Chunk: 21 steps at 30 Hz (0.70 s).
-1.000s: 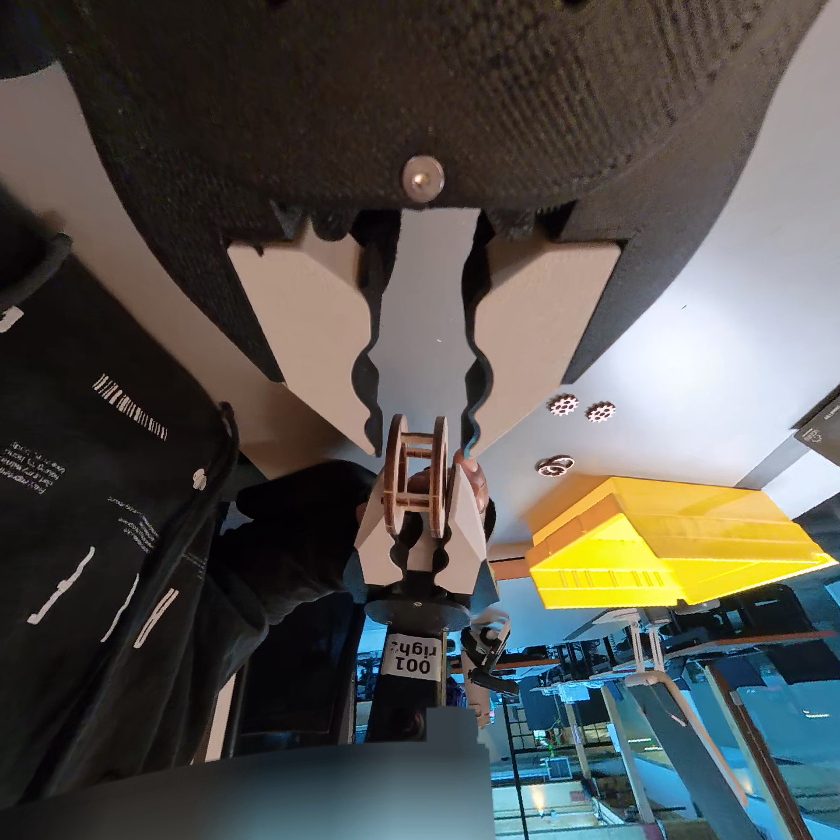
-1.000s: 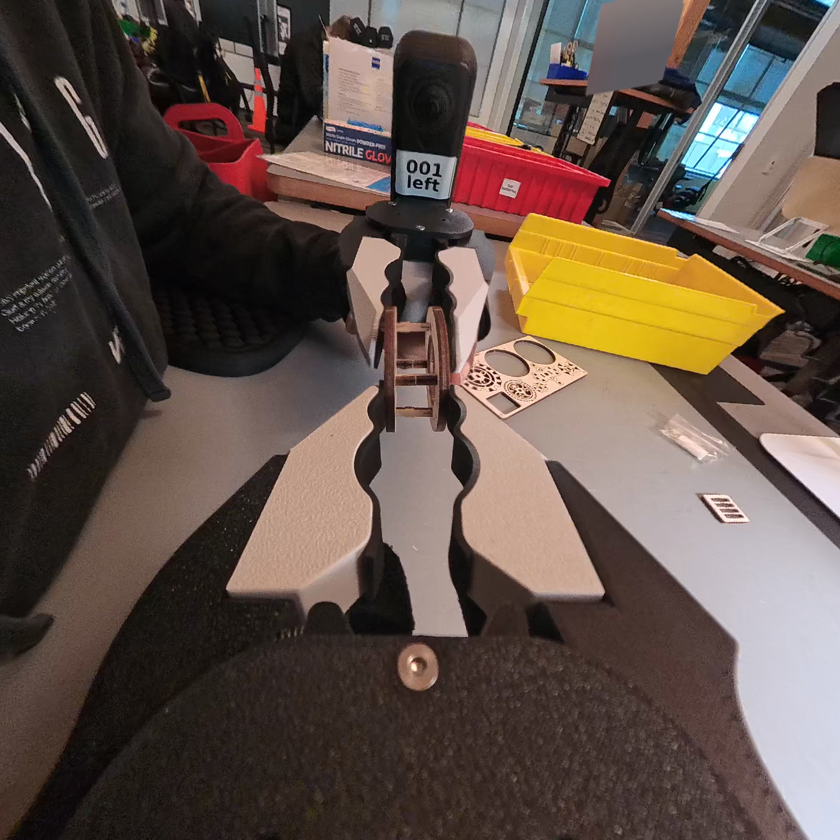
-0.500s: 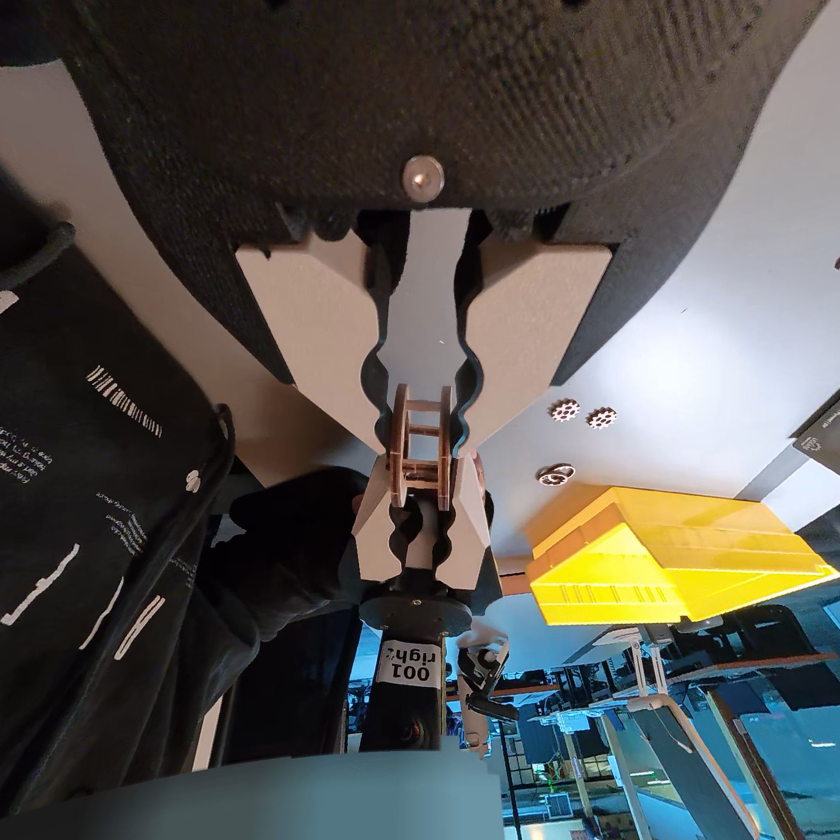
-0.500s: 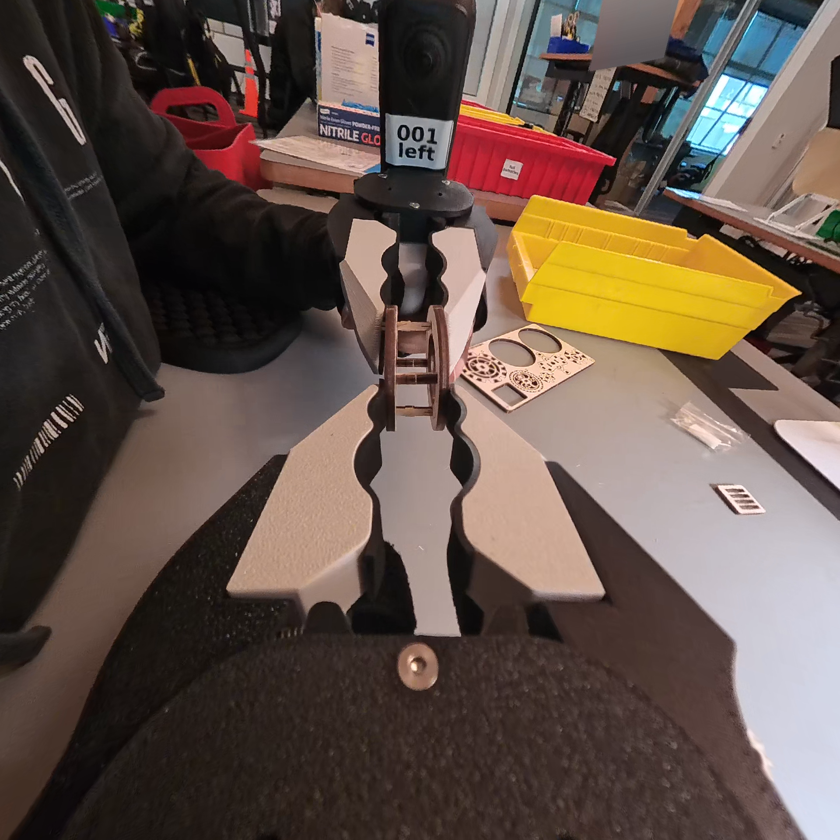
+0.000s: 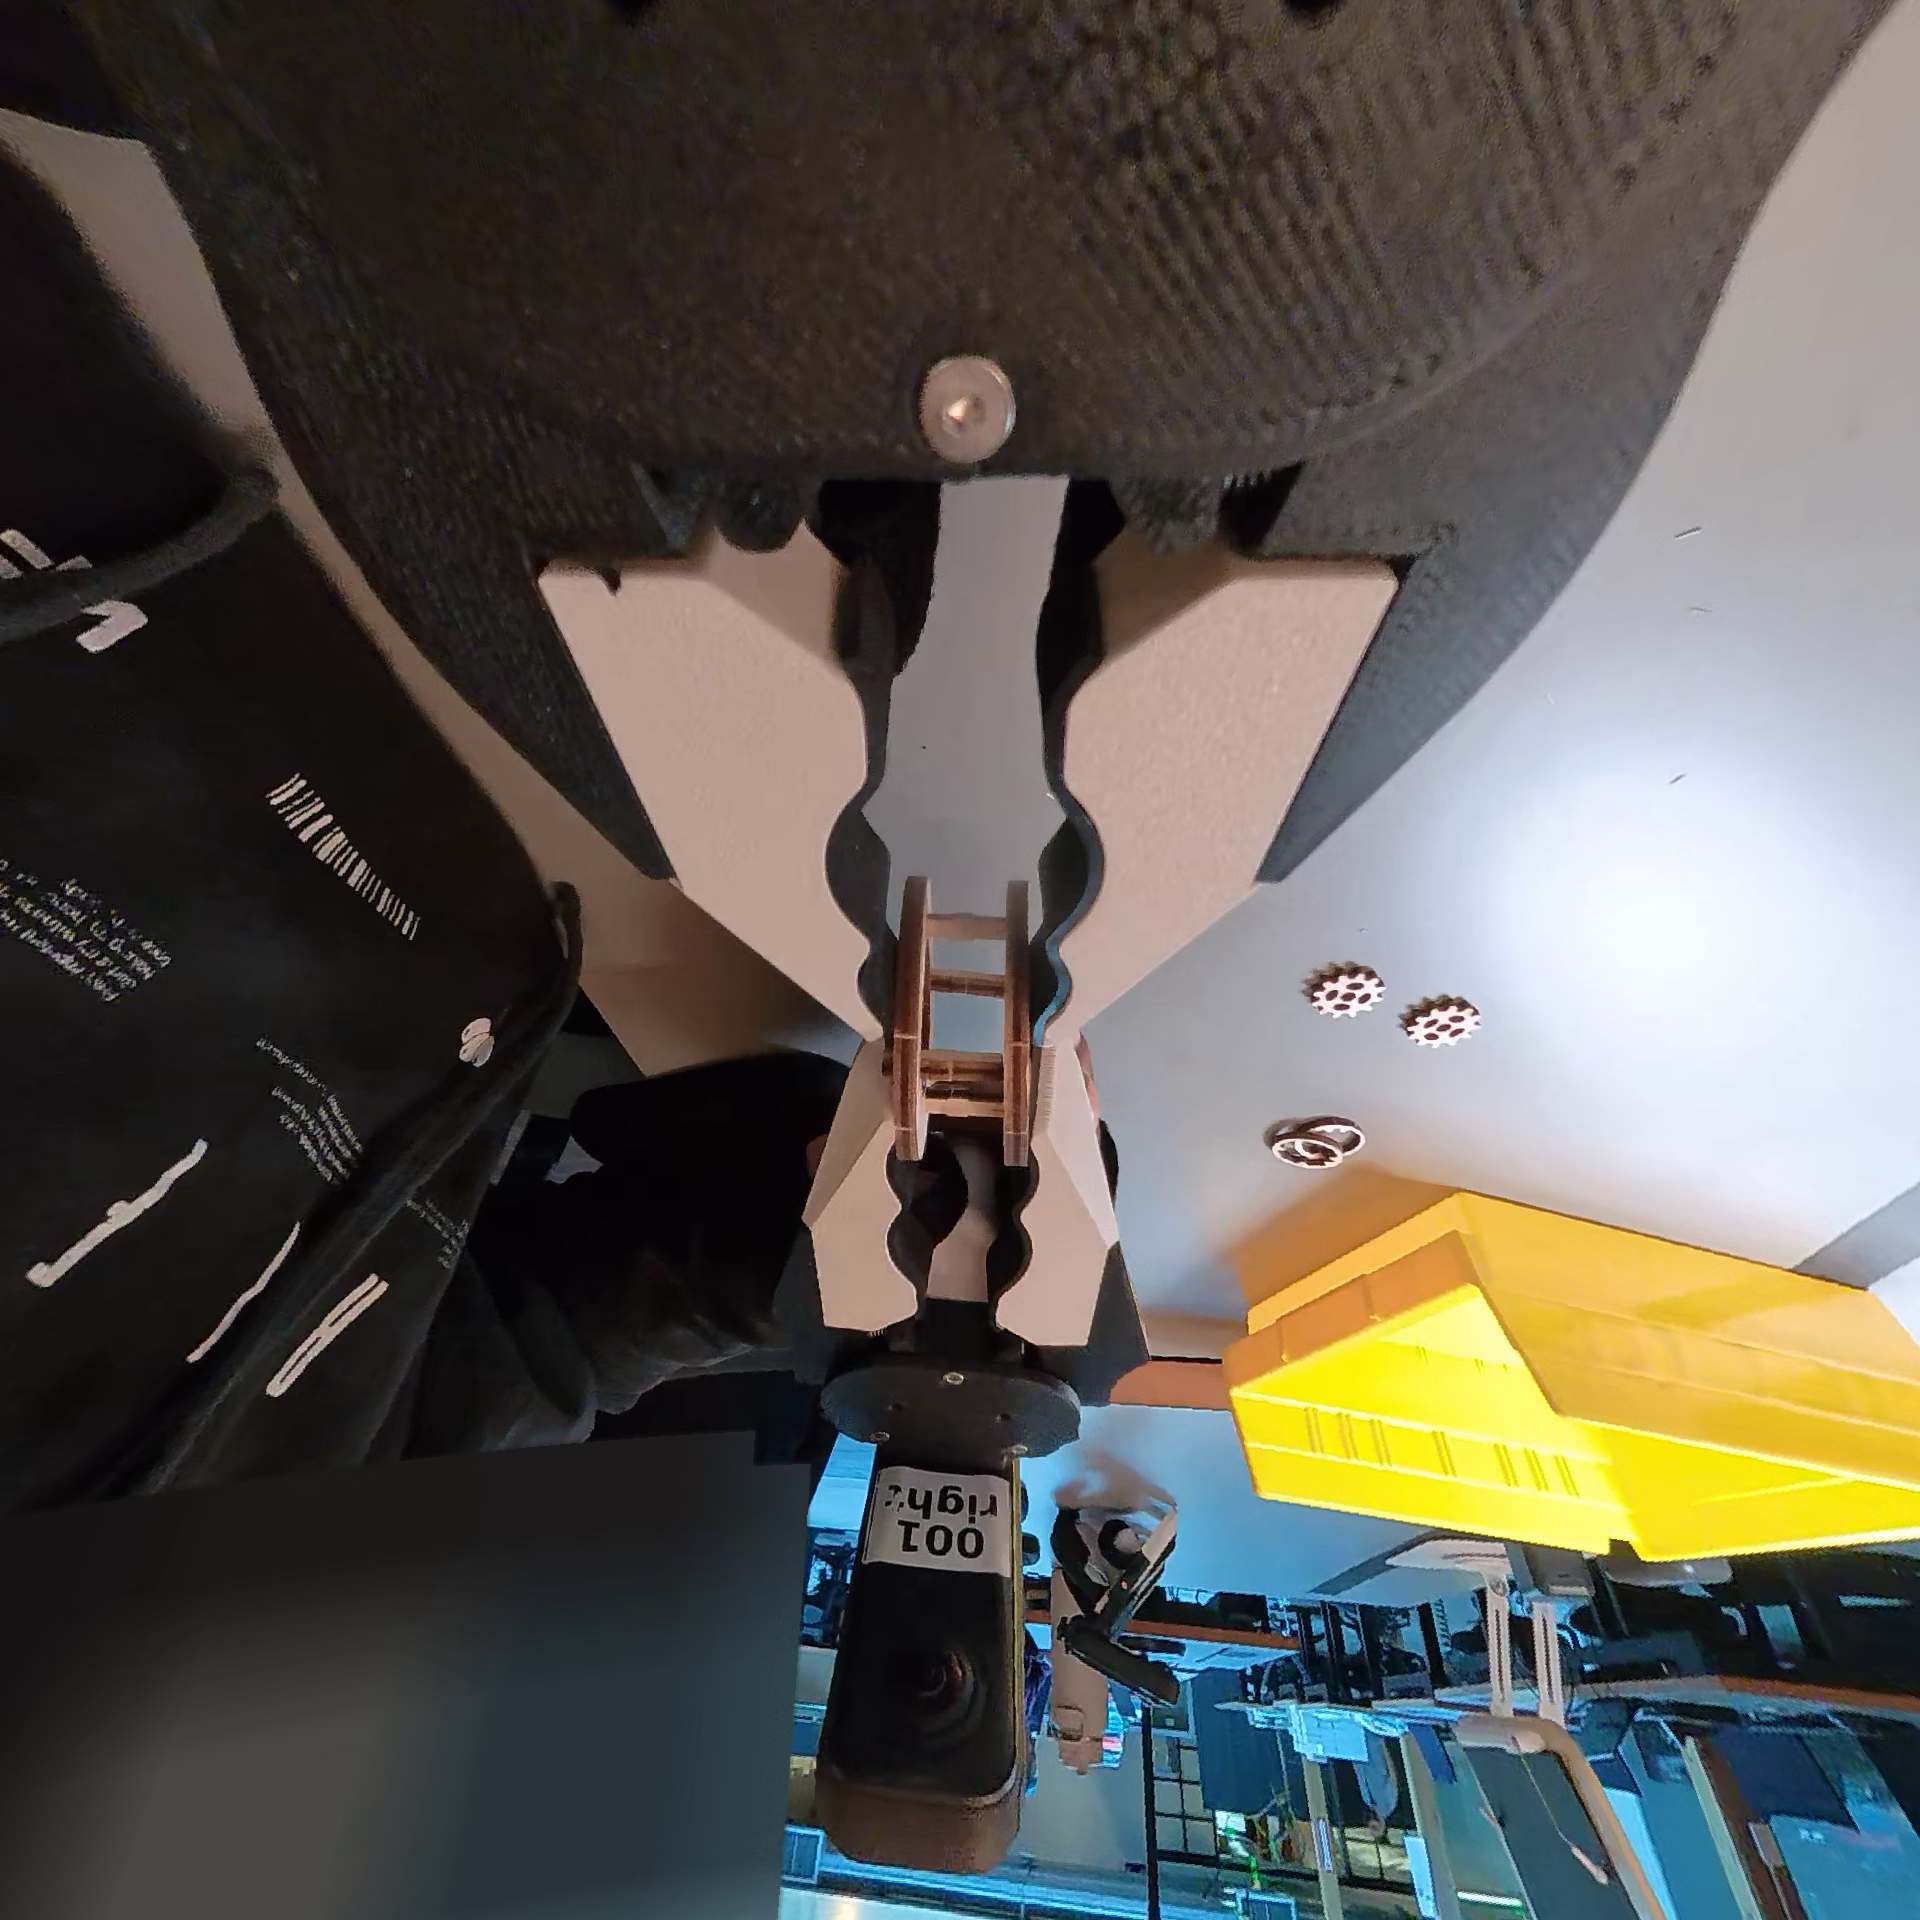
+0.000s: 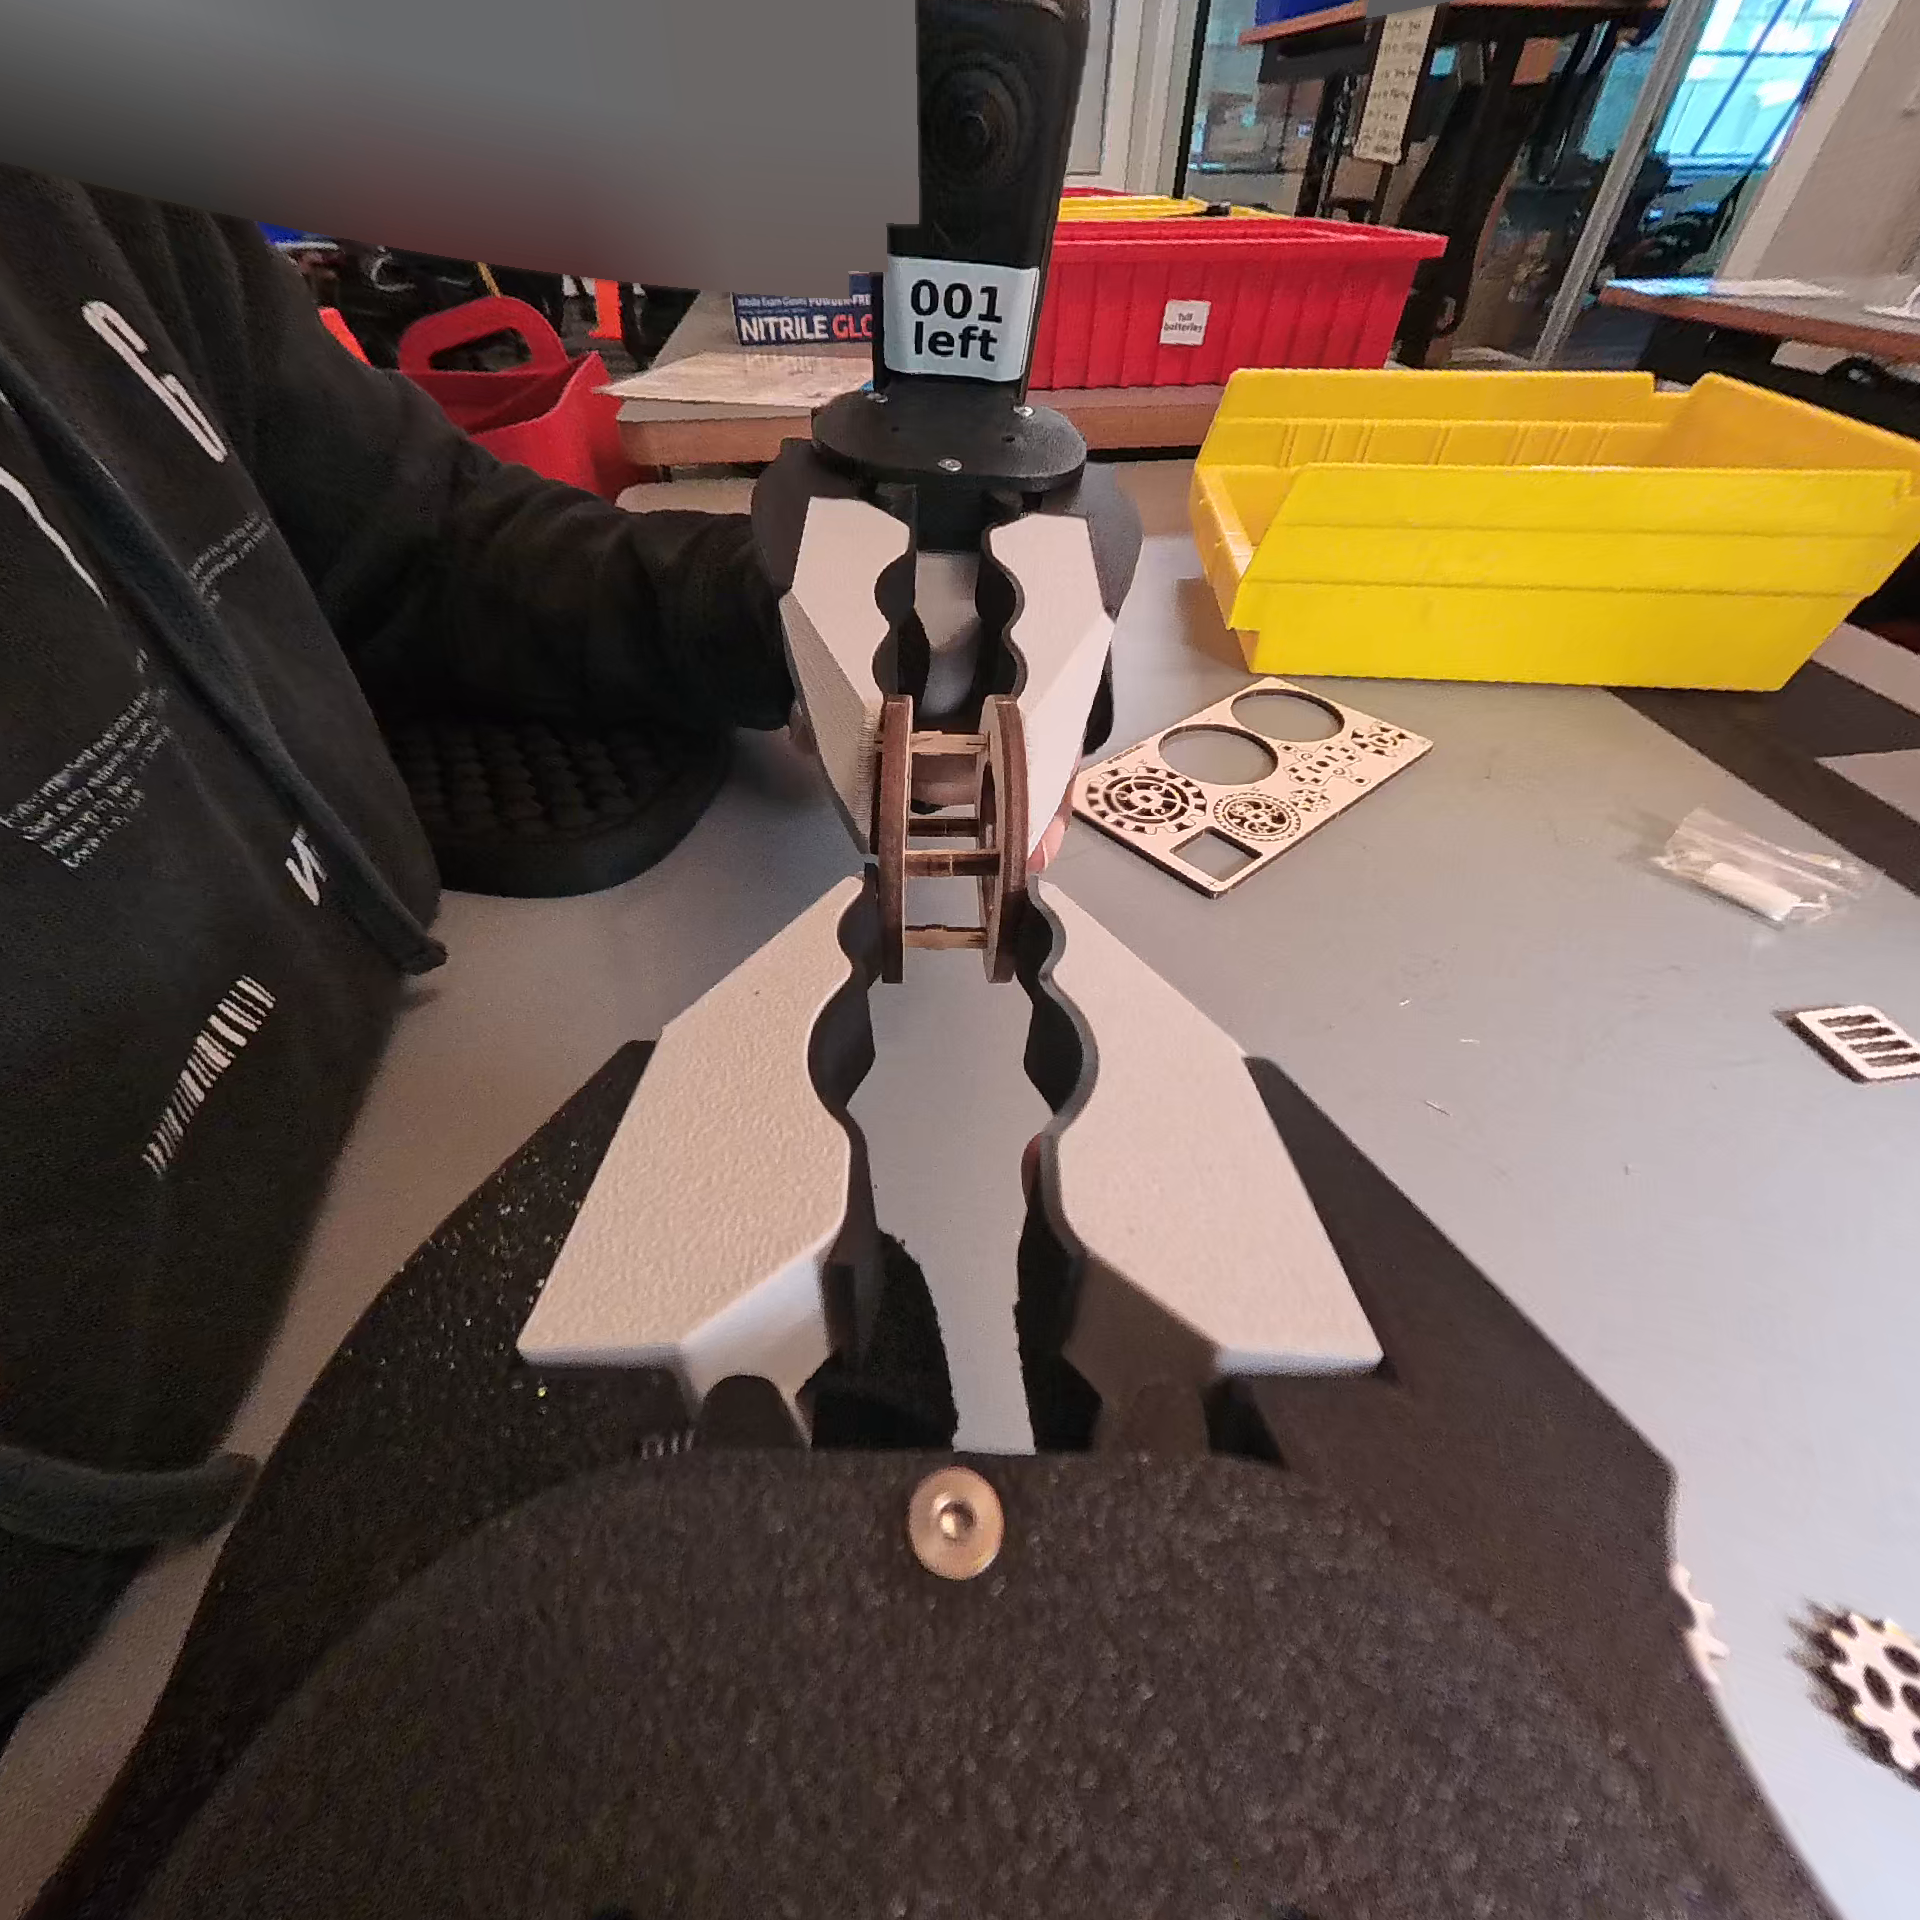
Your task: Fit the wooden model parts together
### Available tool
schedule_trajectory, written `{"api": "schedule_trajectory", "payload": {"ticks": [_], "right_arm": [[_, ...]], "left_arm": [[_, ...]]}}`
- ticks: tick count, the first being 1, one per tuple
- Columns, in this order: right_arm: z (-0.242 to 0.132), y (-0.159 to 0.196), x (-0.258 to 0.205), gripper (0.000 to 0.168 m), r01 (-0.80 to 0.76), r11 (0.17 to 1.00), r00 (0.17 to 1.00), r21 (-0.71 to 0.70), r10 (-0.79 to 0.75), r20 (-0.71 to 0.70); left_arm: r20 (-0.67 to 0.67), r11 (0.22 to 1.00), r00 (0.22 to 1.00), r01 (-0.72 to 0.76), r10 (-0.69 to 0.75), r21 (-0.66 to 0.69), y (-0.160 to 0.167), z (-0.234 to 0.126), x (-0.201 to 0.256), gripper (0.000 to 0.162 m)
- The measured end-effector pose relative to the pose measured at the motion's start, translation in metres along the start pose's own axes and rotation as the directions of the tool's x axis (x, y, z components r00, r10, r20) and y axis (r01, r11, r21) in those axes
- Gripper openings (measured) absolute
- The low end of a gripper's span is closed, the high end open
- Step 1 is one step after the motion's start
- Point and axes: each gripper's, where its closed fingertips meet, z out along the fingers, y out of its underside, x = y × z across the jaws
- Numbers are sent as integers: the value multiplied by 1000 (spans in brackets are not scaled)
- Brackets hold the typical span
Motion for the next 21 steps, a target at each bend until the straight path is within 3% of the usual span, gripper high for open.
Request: {"api": "schedule_trajectory", "payload": {"ticks": [21], "right_arm": [[-5, -10, -1, 22, 15, 999, 1000, 30, -15, -12]], "left_arm": [[-27, 999, 999, 27, -26, 17, 0, -3, 1, 23]]}}
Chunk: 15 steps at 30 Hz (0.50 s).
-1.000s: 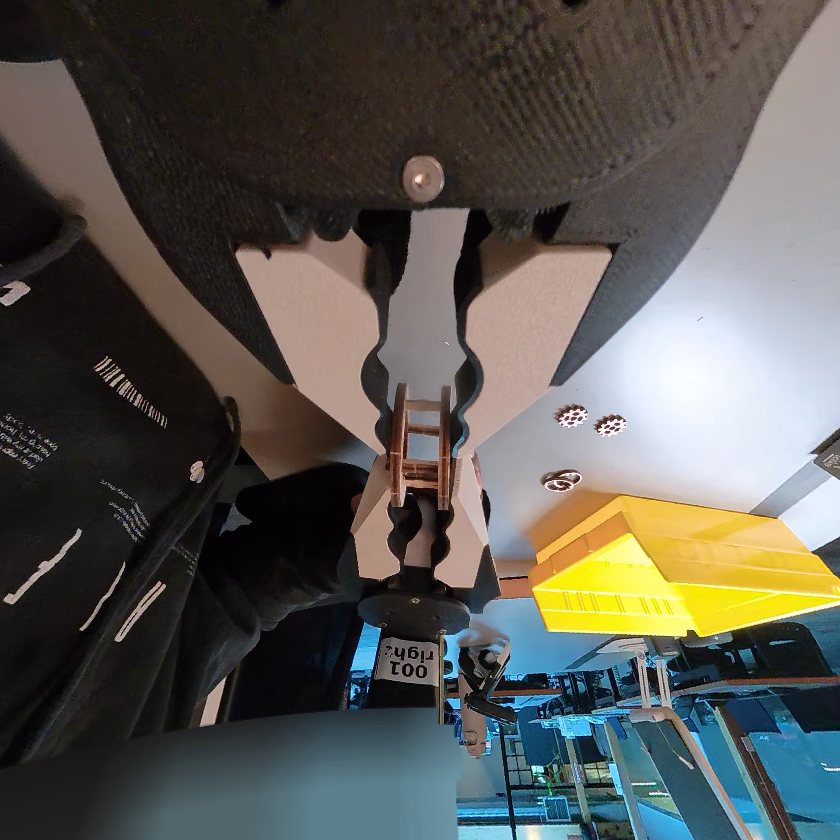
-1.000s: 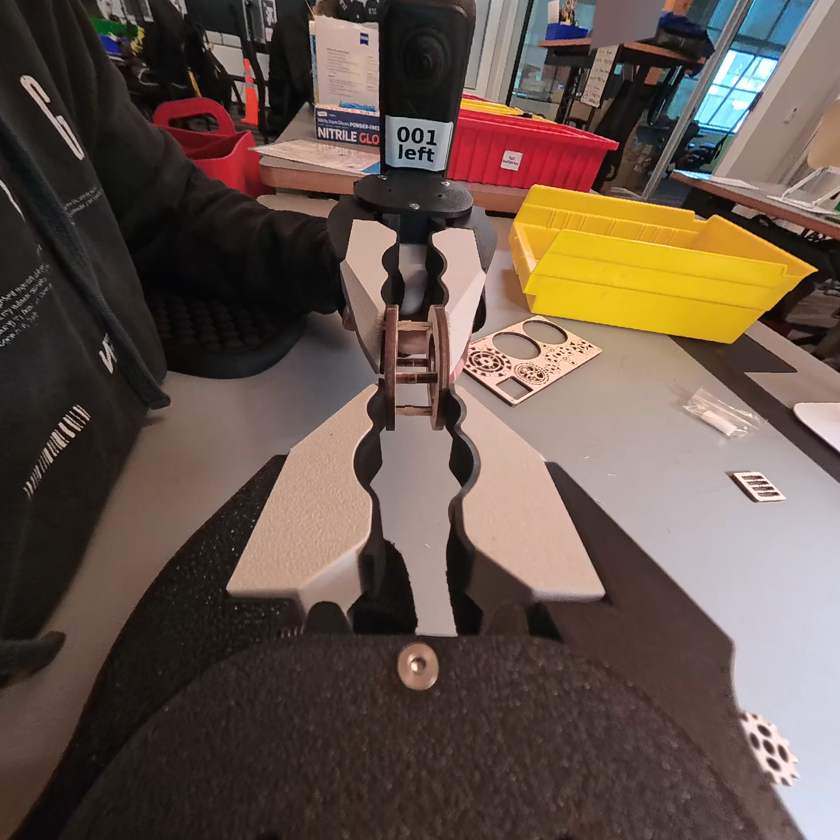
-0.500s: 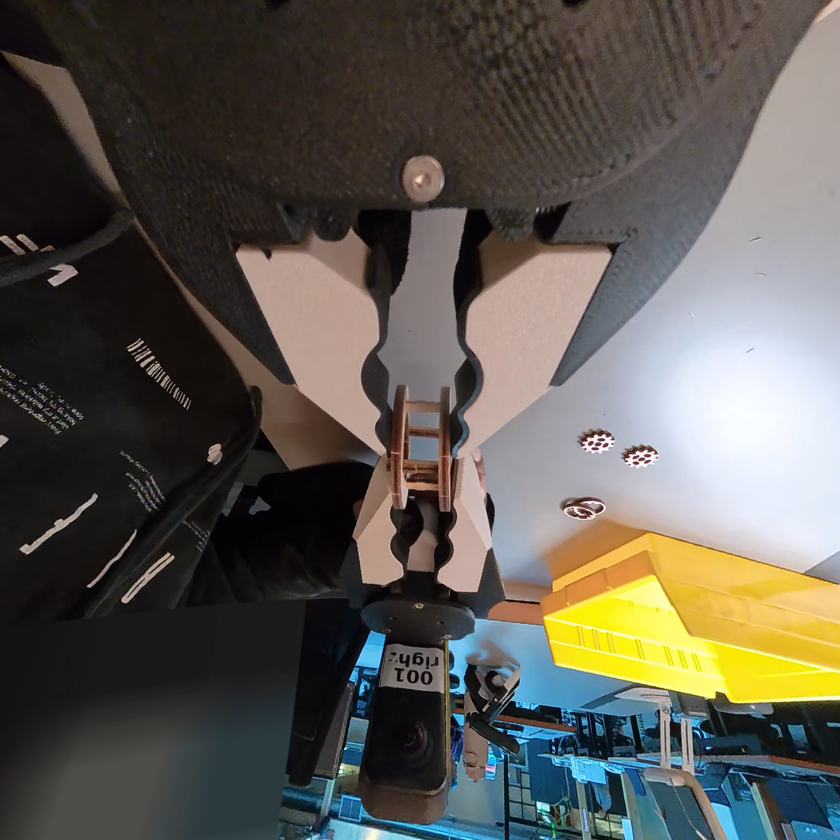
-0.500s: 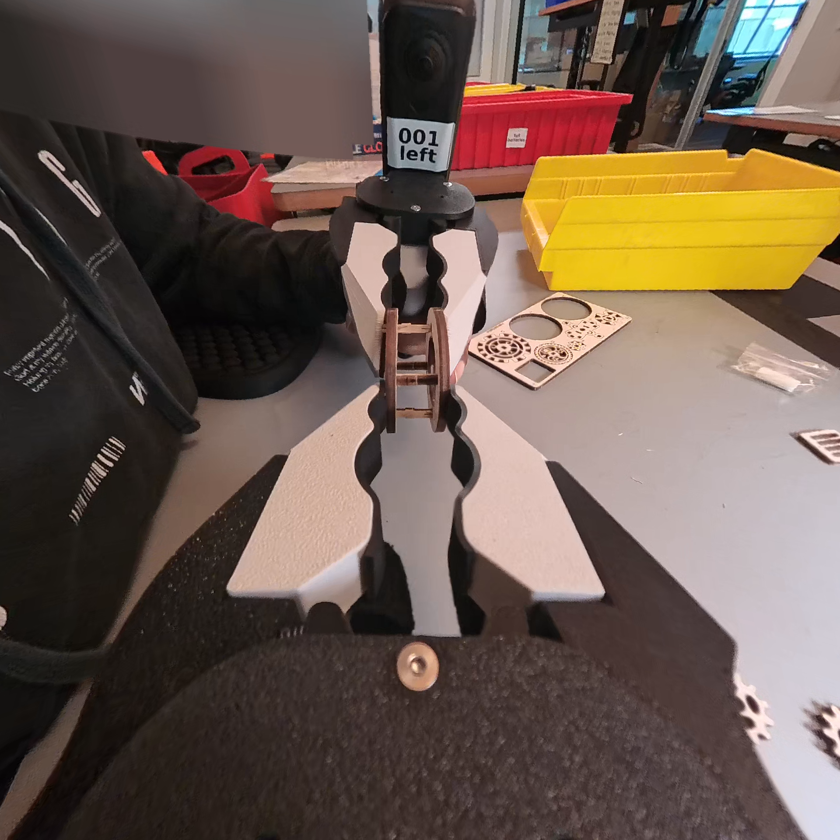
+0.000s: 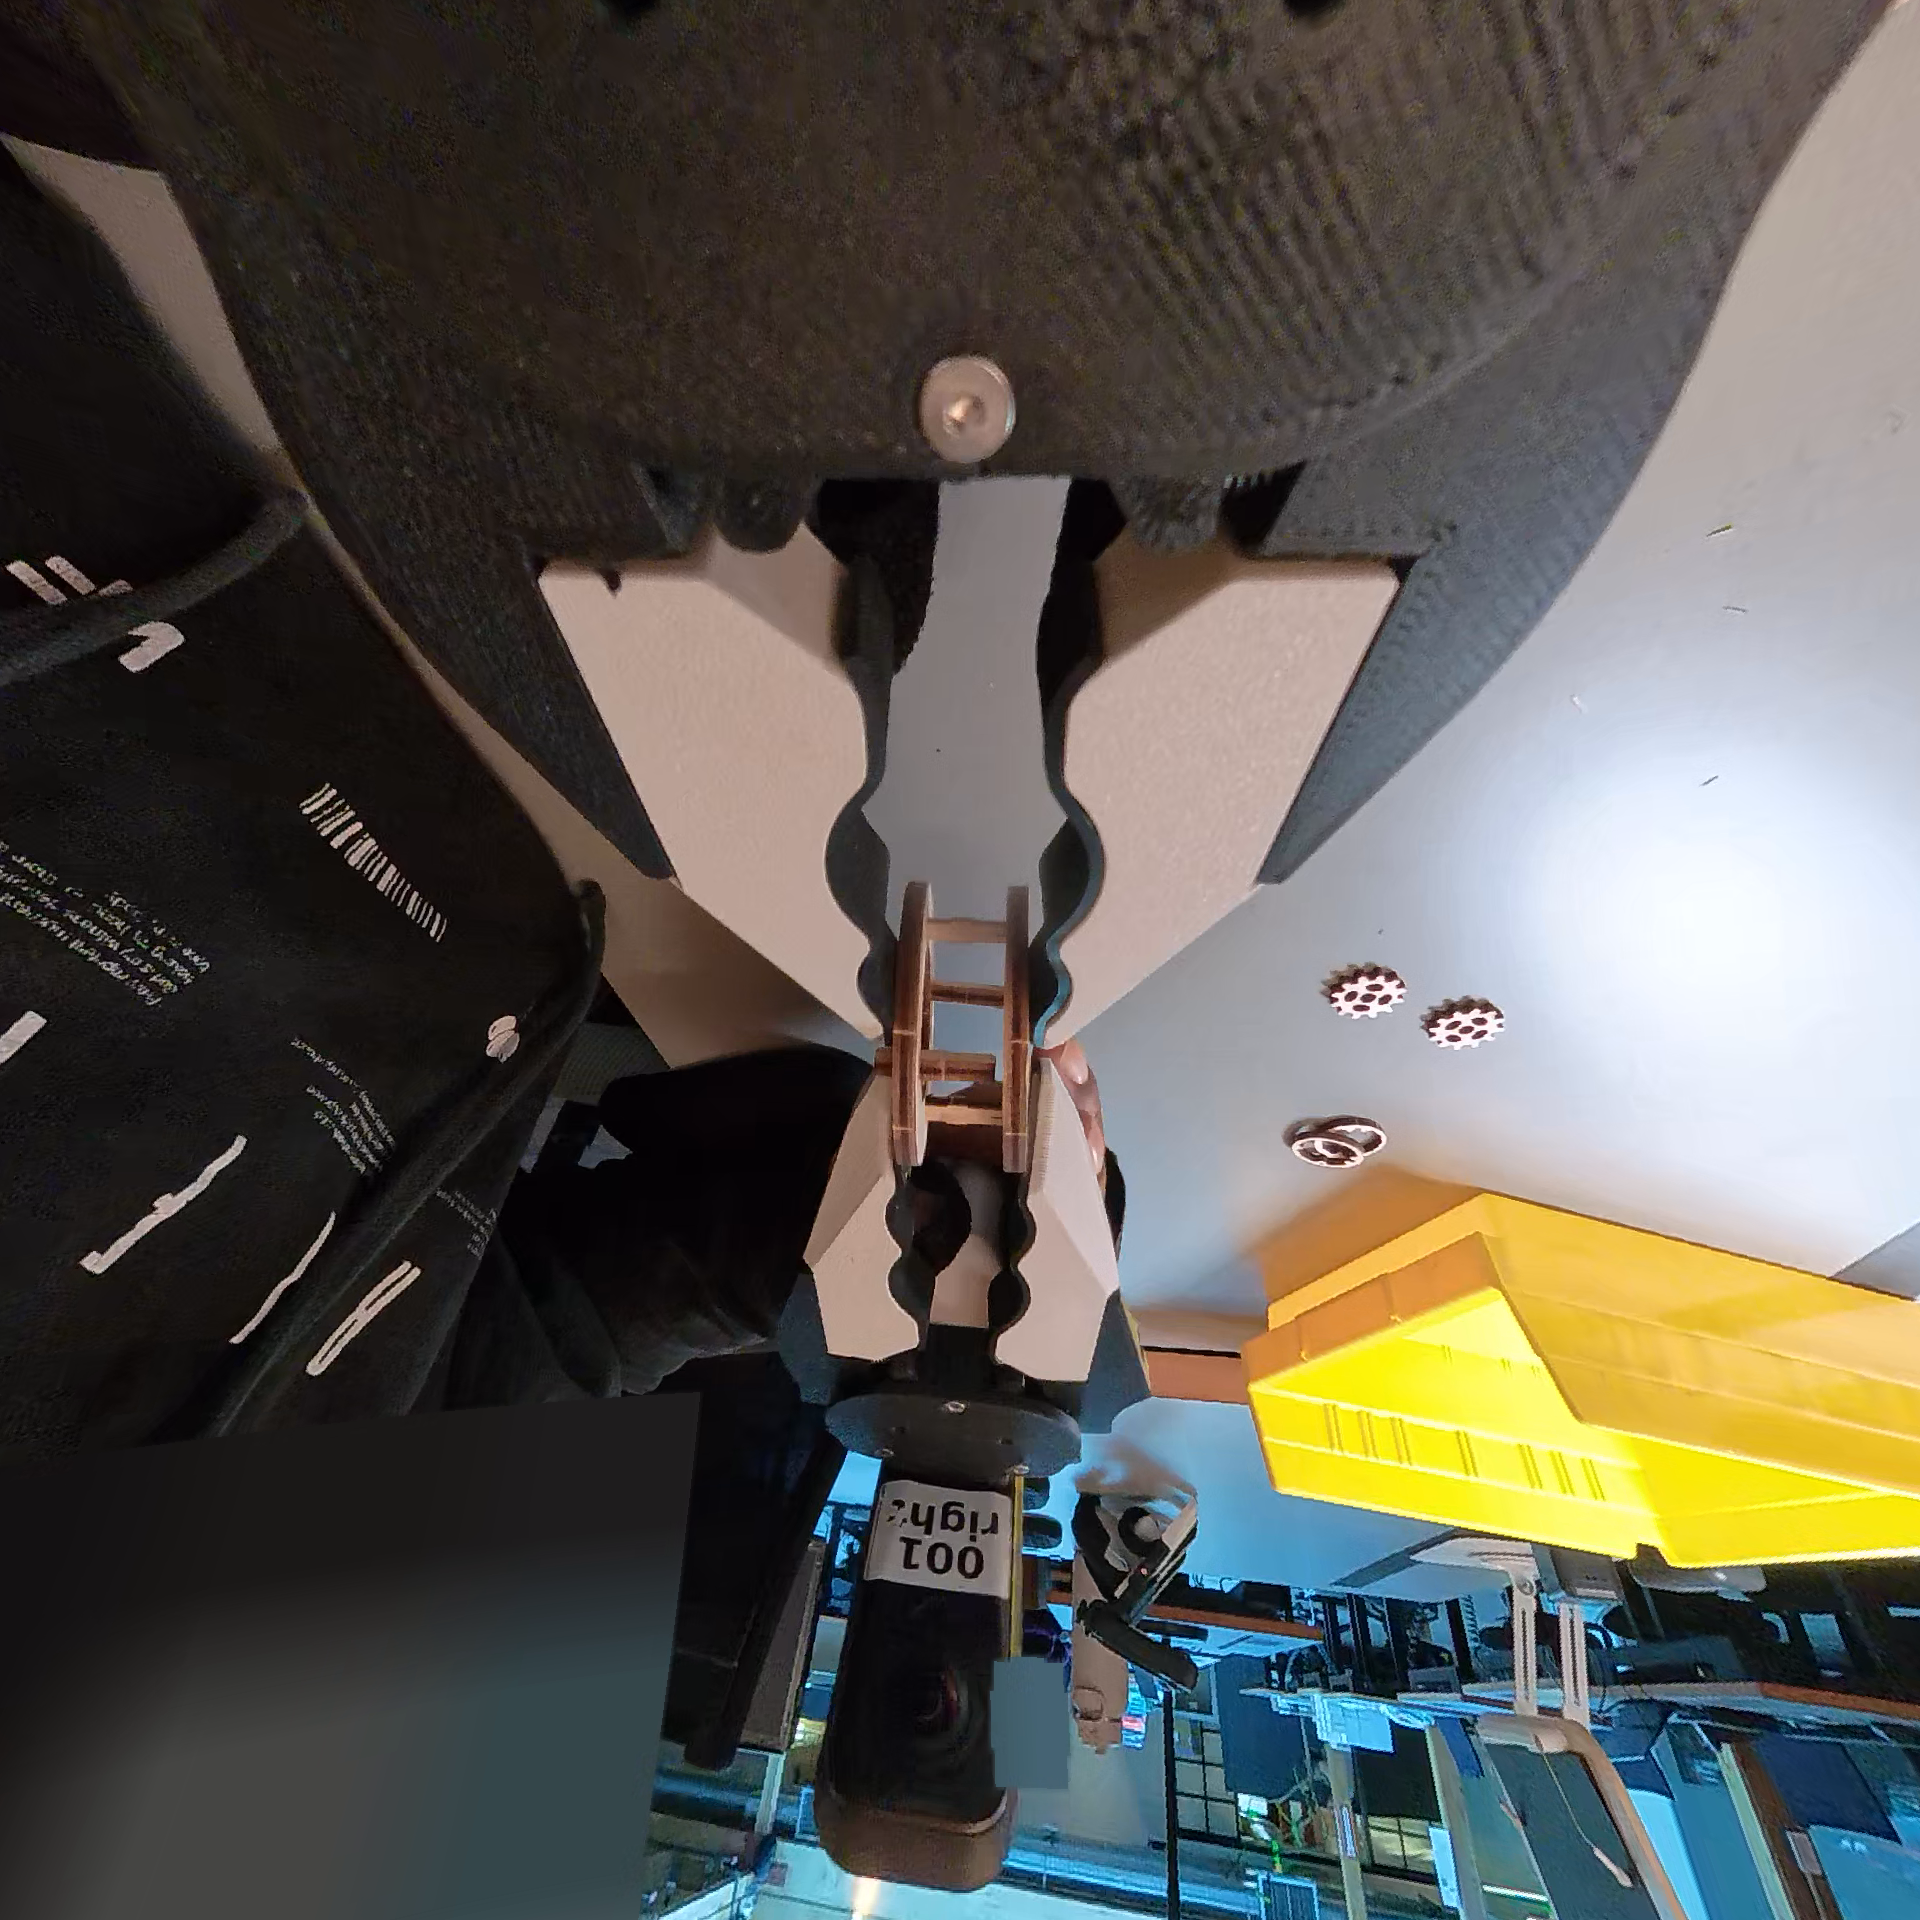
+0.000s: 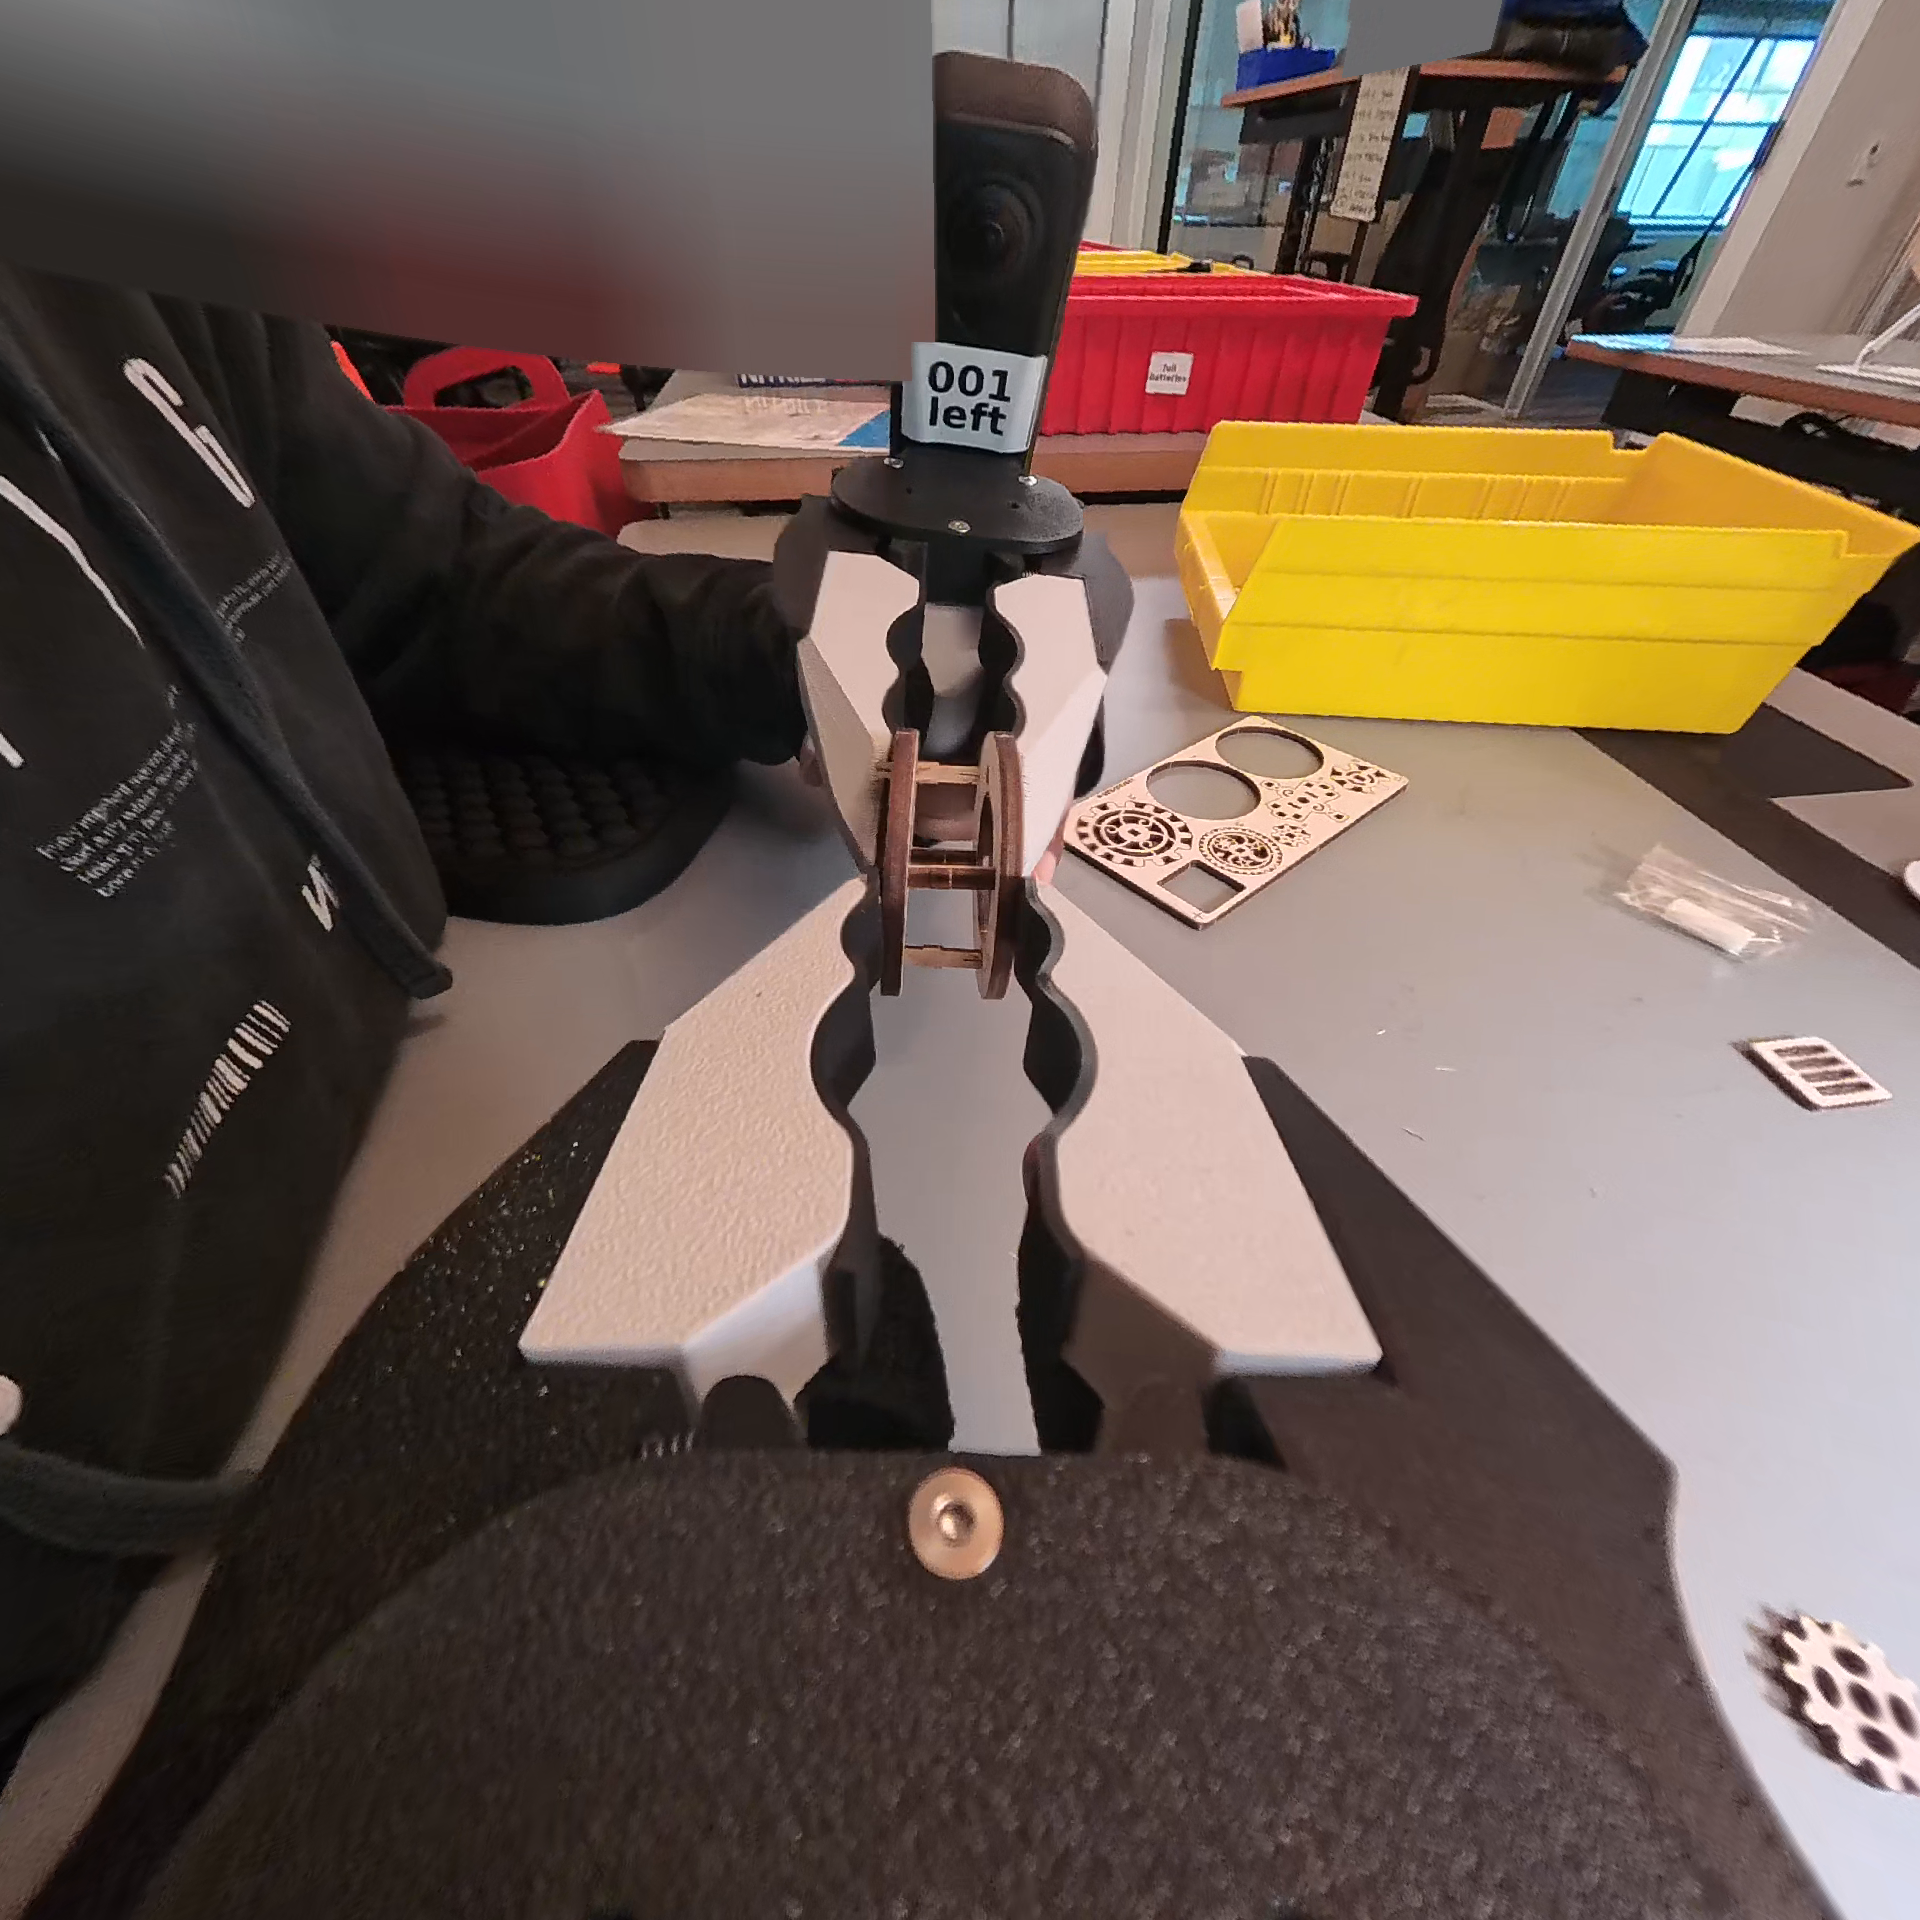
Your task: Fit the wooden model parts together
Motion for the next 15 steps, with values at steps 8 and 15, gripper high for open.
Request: {"api": "schedule_trajectory", "payload": {"ticks": [8, 15], "right_arm": [[0, -1, -1, 22, -38, 999, 999, 18, 38, 8], [-1, -2, 1, 21, -129, 990, 991, 52, 127, 39]], "left_arm": [[-13, 1000, 1000, 21, -21, 5, -1, -1, 1, 22], [-15, 998, 998, 68, -68, 2, -2, 0, 0, 23]]}}
